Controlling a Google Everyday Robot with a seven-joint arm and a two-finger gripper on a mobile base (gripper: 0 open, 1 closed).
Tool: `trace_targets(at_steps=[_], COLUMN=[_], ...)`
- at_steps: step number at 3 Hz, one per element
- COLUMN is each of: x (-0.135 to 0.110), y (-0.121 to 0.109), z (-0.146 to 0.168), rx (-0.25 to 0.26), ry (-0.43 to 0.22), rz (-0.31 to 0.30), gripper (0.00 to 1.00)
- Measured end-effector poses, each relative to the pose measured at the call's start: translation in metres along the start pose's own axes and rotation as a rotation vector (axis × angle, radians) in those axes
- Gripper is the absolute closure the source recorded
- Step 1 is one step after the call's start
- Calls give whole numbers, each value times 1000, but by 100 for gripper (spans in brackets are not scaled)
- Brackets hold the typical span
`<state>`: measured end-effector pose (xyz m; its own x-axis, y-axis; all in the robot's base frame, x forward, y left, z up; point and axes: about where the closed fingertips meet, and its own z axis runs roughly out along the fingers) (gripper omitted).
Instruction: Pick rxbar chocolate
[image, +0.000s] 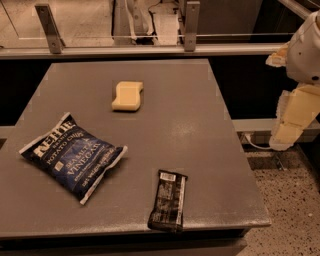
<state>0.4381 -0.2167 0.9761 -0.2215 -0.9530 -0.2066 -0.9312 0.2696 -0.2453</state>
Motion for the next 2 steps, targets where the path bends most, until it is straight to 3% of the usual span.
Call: trace_targets(at_steps=[1,2], x=[0,-9], y=[0,7], z=[0,3], rx=[0,-19], ry=[0,-3], rz=[0,-81], gripper=[0,0])
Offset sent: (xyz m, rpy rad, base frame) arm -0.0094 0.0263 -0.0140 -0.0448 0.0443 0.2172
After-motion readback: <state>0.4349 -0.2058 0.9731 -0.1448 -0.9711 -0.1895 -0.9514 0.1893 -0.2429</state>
